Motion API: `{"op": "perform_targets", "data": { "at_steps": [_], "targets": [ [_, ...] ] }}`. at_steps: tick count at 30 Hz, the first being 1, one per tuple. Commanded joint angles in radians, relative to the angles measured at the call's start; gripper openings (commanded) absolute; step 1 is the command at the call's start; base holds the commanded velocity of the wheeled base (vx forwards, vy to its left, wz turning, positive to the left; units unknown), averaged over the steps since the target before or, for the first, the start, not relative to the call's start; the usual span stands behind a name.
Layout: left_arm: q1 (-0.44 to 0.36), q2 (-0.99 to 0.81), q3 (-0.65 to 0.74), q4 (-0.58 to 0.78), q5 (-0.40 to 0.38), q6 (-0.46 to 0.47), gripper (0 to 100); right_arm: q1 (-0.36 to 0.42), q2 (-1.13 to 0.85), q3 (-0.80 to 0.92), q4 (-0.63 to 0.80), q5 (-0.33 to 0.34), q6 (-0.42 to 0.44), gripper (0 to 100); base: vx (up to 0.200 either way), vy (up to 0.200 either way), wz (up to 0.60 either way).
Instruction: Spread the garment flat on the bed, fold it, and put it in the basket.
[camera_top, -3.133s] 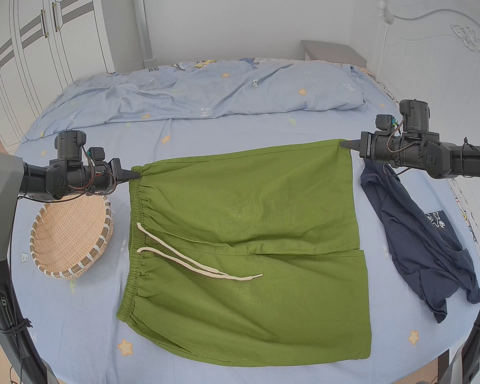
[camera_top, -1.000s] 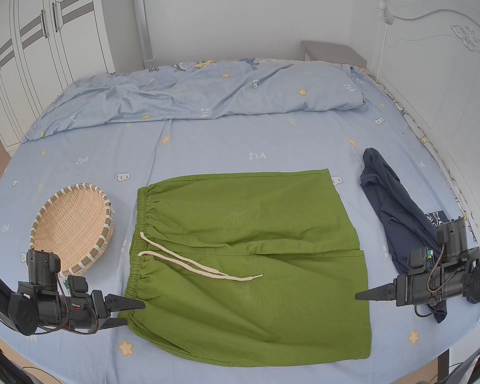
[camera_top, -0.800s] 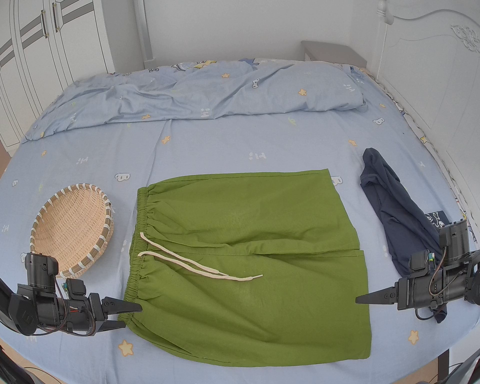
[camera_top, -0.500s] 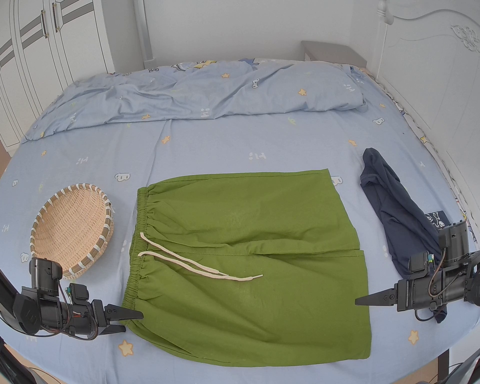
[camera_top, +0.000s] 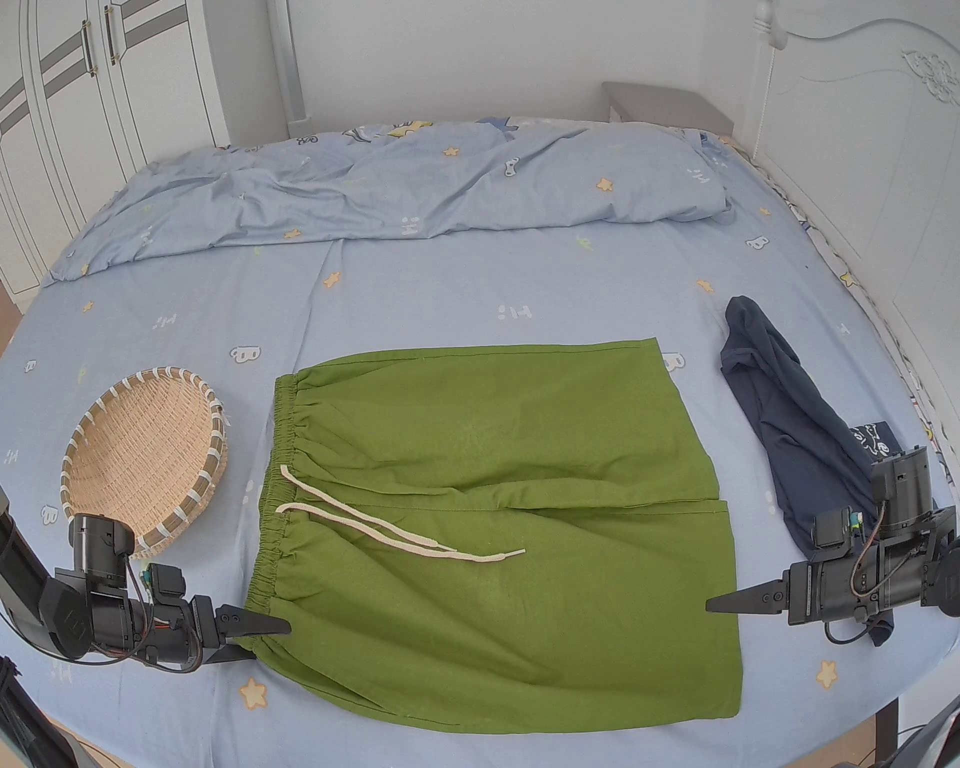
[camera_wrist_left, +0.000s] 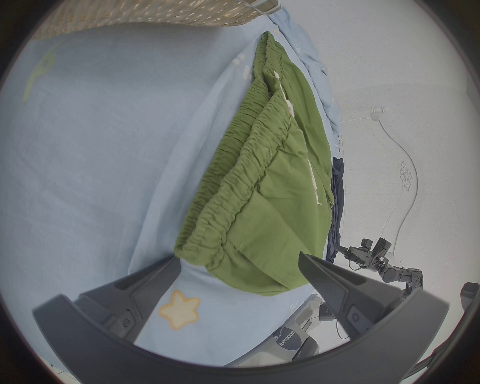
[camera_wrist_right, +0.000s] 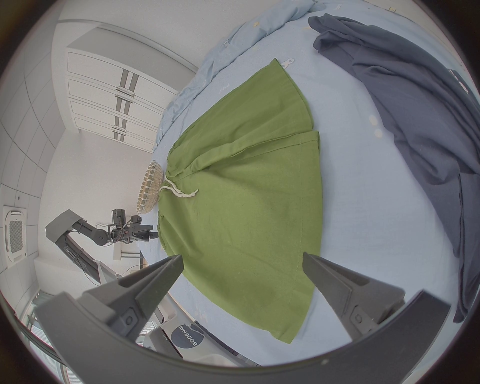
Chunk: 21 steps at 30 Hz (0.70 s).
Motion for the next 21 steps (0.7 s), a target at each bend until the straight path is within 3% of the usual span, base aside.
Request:
{"op": "perform_targets", "data": {
  "at_steps": [1,5,6,21],
  "targets": [
    [0.014,0.056,-0.007,-0.063,0.002,-0.003,100,0.000,0.008,0.003,-0.004,0.000,0.000,100,0.000,0.000,0.00],
    [0.016,0.058,0.001,-0.114,0.002,-0.009,100,0.000,0.008,0.003,-0.004,0.000,0.000,100,0.000,0.000,0.00],
    [0.018,0.058,0.003,-0.117,0.002,-0.009,0,-0.001,0.008,0.003,-0.004,0.000,0.000,100,0.000,0.000,0.00],
    [0.068,0.013,0.064,-0.122,-0.020,-0.001,0,-0.016,0.003,0.100,-0.005,-0.003,-0.003,100,0.000,0.000,0.00]
  ]
}}
